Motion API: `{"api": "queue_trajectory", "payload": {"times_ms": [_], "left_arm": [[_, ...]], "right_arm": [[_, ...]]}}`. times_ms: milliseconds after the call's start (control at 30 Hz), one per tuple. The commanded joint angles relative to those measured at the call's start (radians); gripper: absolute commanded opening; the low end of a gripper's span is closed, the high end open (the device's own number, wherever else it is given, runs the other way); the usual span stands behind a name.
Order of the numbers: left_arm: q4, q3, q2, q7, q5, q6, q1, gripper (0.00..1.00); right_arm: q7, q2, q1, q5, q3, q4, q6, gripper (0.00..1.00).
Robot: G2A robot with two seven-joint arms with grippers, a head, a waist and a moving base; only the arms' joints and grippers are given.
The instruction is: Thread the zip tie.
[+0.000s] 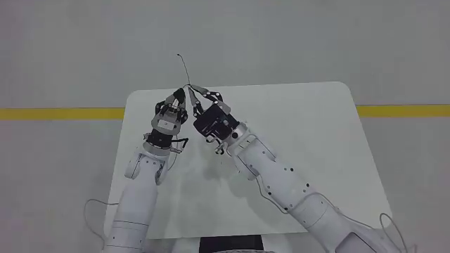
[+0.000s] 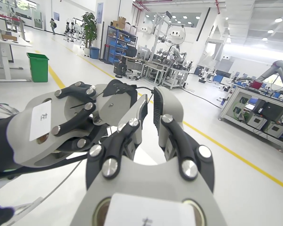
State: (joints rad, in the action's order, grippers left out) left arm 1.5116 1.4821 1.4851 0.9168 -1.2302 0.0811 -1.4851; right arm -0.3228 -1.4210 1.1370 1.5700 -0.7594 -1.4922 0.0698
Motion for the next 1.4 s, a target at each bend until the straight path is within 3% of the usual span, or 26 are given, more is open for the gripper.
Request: {"api": "queue_trajectory", "payload": {"times_ms": [0, 267, 1367], "left_arm": [[0.000, 0.000, 0.000, 0.000, 0.000, 0.000, 0.000, 0.00], [0.000, 0.000, 0.000, 0.000, 0.000, 0.000, 0.000, 0.00], [0.000, 0.000, 0.000, 0.000, 0.000, 0.000, 0.000, 0.00]], "right_arm": [[0.001, 0.000, -0.002, 0.000, 0.000, 0.002, 0.002, 0.00], [0.003, 0.008, -0.006, 0.000, 0.002, 0.003, 0.012, 0.00], [0.063, 0.091, 0.062, 0.000, -0.054, -0.016, 0.036, 0.00]]}}
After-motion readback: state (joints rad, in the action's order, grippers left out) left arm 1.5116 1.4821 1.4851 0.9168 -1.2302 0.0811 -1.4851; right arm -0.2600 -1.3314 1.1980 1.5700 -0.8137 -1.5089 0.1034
